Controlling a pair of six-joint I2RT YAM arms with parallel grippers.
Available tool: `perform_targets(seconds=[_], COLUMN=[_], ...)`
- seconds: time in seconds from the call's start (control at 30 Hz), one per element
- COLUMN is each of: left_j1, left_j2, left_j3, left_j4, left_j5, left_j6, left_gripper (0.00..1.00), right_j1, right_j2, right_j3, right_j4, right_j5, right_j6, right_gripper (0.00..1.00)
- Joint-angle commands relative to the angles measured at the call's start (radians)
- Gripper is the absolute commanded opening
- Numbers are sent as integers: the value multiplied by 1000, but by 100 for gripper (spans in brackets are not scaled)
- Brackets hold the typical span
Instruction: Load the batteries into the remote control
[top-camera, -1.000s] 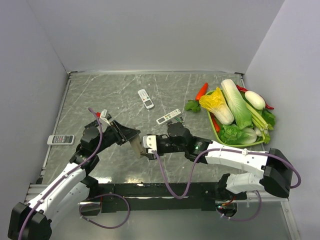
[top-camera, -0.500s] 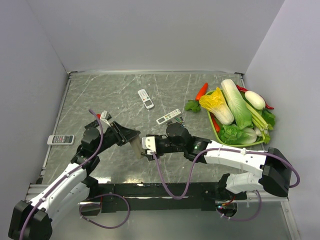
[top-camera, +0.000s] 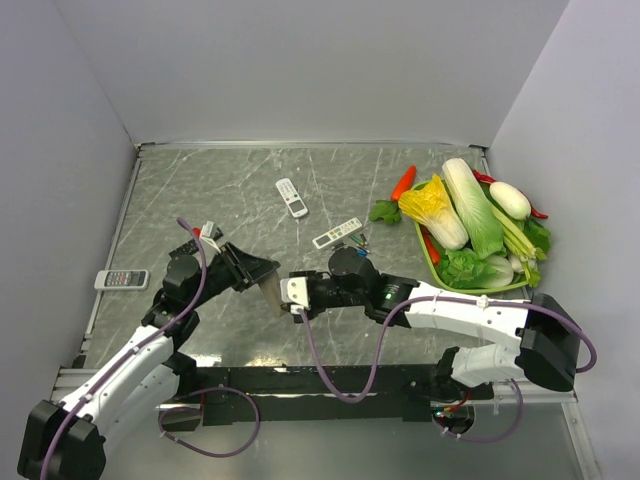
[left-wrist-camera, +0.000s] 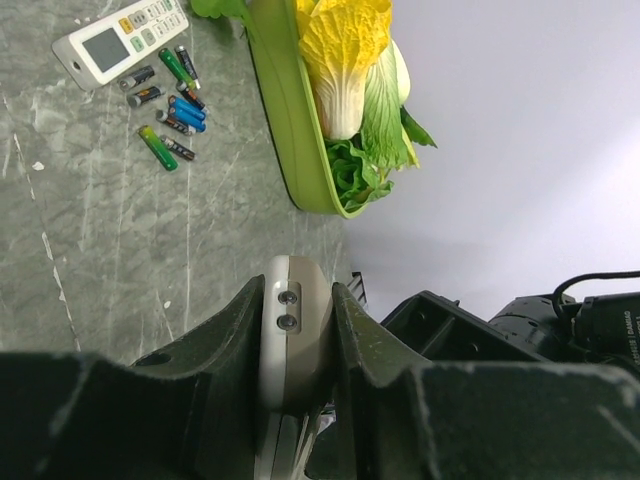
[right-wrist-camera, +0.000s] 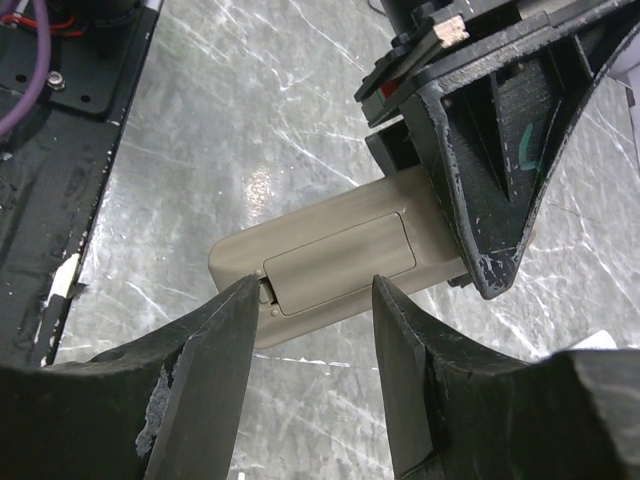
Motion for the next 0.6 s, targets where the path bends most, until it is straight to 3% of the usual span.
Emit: perform_targets(seconds=[0.0, 0.23, 0.57], left_j1=[-10, -10, -19], left_j2=[-14, -5, 21], left_j3=[39, 47, 41], left_j4=[133, 133, 145], left_j5=[88, 92, 126], left_j6=[-121, -128, -154], left_gripper=[1, 1, 1], right_j1=[16, 43, 73], right_j2=[48, 76, 63], right_j3=[7, 5, -74], right_j4=[-62, -60, 282], right_j5=[82, 111, 241], right_j6=[-49, -56, -102], right_gripper=[56, 56, 49])
